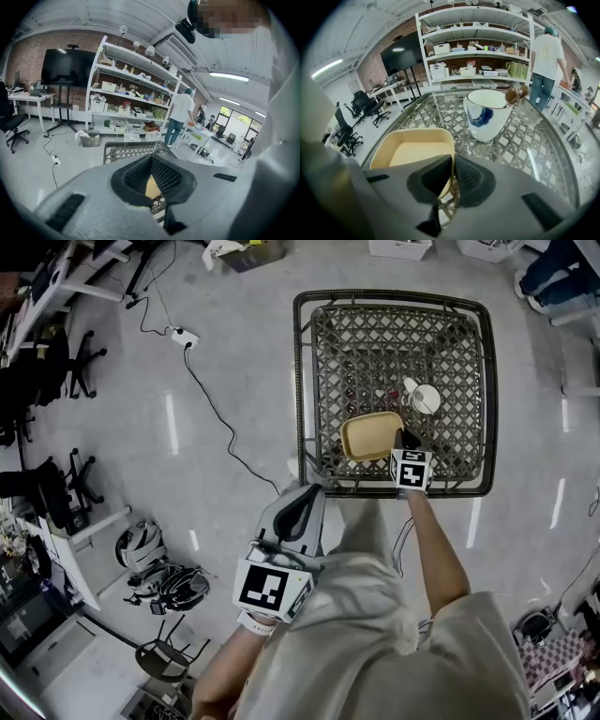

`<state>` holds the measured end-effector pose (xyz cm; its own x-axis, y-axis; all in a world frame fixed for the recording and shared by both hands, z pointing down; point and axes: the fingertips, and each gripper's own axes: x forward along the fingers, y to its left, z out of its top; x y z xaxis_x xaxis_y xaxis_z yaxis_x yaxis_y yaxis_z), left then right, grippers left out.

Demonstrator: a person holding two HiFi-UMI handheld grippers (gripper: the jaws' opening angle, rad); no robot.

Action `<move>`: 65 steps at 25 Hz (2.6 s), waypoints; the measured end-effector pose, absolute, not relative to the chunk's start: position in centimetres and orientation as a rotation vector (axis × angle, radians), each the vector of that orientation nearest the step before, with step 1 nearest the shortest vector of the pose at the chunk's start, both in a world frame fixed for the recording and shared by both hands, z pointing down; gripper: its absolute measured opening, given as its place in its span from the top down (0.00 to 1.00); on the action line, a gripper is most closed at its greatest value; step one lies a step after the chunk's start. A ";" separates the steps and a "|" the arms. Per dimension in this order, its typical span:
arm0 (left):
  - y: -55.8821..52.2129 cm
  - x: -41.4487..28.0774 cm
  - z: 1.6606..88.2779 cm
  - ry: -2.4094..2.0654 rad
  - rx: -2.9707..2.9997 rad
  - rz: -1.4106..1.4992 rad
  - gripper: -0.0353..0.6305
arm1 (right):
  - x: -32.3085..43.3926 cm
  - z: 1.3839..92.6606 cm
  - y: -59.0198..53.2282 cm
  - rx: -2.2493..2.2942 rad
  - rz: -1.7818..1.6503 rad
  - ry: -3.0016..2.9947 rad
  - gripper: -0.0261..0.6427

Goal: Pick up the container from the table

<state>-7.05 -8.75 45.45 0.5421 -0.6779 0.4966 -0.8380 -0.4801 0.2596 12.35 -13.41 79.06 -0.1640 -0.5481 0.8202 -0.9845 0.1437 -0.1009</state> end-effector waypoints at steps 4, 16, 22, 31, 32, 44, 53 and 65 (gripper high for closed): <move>-8.7 -7.8 45.1 -1.244 2.307 0.452 0.91 | 12.1 78.9 -13.5 1.456 0.919 -1.816 0.92; -8.3 -9.0 43.1 -1.282 2.345 0.390 0.91 | 10.3 71.9 -12.7 1.426 0.785 -2.017 0.92; -7.6 -9.1 42.2 -1.295 2.359 0.340 0.91 | 9.6 65.5 -12.2 1.485 0.722 -2.115 0.92; -7.9 -10.3 40.8 -1.363 2.379 0.270 0.91 | 8.8 54.7 -12.4 1.533 0.601 -2.270 0.92; -8.0 -10.6 40.7 -1.374 2.376 0.261 0.91 | 8.7 53.6 -12.3 1.538 0.587 -2.283 0.92; -8.4 -11.0 38.2 -1.449 2.402 0.141 0.91 | 9.7 41.8 -11.1 1.625 0.395 -2.397 0.92; -7.8 -11.1 36.6 -1.486 2.420 0.097 0.91 | 10.8 36.3 -10.1 1.710 0.304 -2.453 0.92; -7.8 -11.4 36.7 -1.505 2.407 0.103 0.91 | 10.7 37.5 -9.7 1.773 0.410 -2.447 0.92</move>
<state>-11.42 -7.79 36.73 0.4485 -0.8670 0.2172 -0.8885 -0.4062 0.2136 10.68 -9.66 37.48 -0.3214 -0.9186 0.2298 -0.9434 0.2896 -0.1617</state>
